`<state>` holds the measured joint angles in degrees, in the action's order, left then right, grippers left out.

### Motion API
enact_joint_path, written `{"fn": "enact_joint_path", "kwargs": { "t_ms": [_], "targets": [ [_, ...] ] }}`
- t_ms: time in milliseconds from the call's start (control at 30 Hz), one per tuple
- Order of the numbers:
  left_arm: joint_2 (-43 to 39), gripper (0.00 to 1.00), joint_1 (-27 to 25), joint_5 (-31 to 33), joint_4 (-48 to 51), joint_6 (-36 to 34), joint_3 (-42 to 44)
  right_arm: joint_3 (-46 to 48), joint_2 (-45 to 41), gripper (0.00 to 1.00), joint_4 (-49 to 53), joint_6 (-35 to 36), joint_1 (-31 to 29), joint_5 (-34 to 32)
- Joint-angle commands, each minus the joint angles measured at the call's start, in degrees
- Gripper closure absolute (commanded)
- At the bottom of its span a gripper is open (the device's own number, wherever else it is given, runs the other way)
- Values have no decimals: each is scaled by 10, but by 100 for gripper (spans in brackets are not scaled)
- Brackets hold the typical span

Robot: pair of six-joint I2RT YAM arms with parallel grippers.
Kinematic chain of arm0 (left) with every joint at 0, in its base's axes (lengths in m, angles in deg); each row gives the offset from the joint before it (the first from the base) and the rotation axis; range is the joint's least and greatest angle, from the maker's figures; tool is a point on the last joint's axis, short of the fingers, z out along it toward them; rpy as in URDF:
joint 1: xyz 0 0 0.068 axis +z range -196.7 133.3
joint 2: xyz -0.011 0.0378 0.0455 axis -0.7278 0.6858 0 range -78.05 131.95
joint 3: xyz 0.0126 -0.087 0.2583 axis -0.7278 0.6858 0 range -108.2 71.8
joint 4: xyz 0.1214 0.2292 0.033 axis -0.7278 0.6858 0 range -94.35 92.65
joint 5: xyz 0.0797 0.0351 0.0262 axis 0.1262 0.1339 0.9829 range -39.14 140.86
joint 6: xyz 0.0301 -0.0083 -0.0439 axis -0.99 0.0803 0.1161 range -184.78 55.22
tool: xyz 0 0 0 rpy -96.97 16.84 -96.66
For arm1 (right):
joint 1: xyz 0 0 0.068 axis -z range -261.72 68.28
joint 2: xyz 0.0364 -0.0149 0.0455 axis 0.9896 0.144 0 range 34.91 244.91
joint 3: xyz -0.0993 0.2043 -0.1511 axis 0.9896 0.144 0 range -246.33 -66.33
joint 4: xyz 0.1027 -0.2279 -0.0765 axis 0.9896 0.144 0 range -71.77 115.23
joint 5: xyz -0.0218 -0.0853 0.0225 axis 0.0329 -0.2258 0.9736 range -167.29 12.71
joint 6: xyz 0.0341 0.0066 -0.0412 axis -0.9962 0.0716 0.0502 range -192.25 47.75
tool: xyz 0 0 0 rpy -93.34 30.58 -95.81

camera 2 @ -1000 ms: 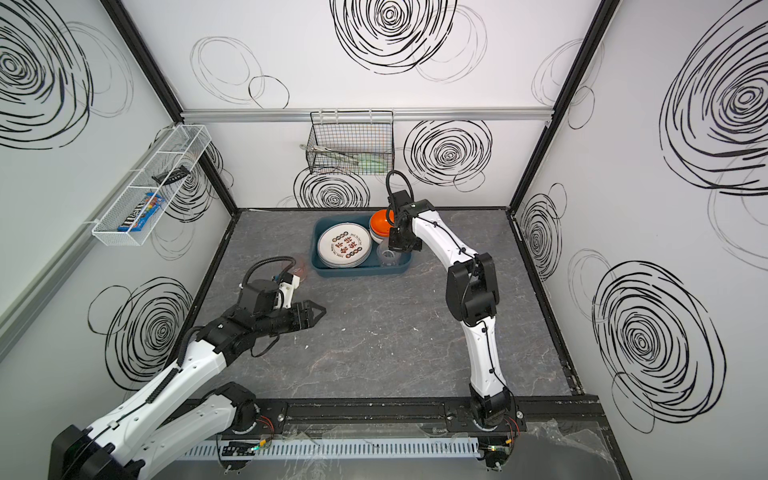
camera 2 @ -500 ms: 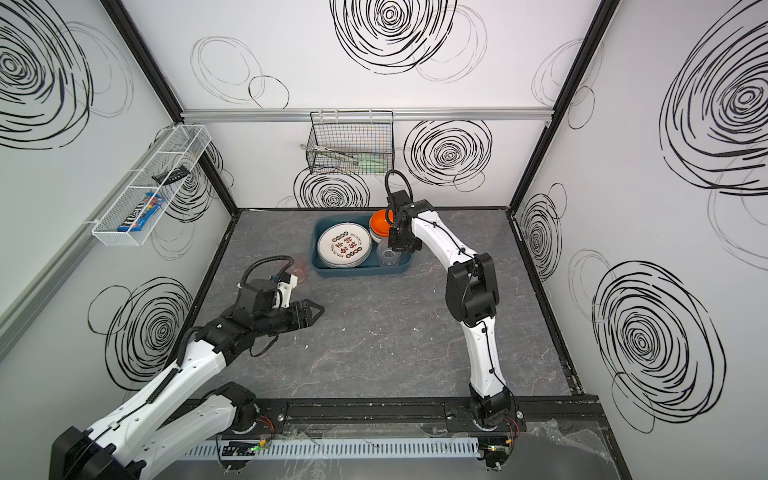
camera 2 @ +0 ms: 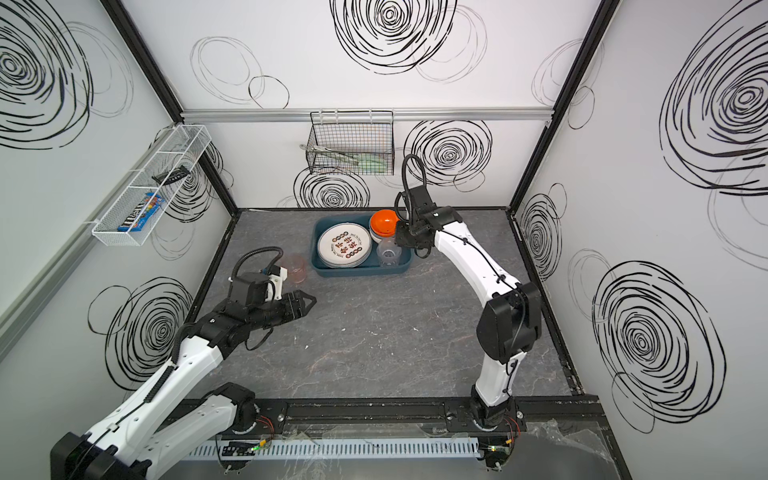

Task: Place the mixed dishes into the plastic bin
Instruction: 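Open the right gripper and withdraw it from the bin, then lower the left gripper around the pink cup while the right gripper moves aside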

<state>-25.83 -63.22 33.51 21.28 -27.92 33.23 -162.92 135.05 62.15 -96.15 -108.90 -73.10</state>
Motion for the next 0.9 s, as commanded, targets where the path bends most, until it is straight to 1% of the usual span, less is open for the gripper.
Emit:
{"fn": "enact_joint_path", "kwargs": {
  "t_ms": [0, 100, 267, 400, 500, 567, 700, 867],
  "targets": [
    [17, 30, 22, 4, 4, -2, -30, 49, -35, 68, -69, 23, -9, 66],
    [34, 30, 40, 7, 11, -7, -48, 101, -75, 68, -122, 36, -14, 111],
    [68, 31, 65, 25, 20, -20, -81, 168, -134, 67, -186, 47, -29, 144],
    [99, 31, 90, 56, 29, -24, -108, 214, -171, 63, -235, 52, -50, 176],
    [126, 31, 105, 70, 26, -20, -127, 245, -191, 61, -267, 57, -75, 182],
    [149, 33, 110, 83, 24, -18, -144, 263, -200, 59, -287, 56, -89, 191],
    [193, 36, 117, 115, 23, -14, -174, 287, -207, 59, -312, 56, -119, 198],
    [238, 37, 126, 141, 8, 8, -187, 312, -216, 58, -332, 66, -152, 201]
  ]
}}
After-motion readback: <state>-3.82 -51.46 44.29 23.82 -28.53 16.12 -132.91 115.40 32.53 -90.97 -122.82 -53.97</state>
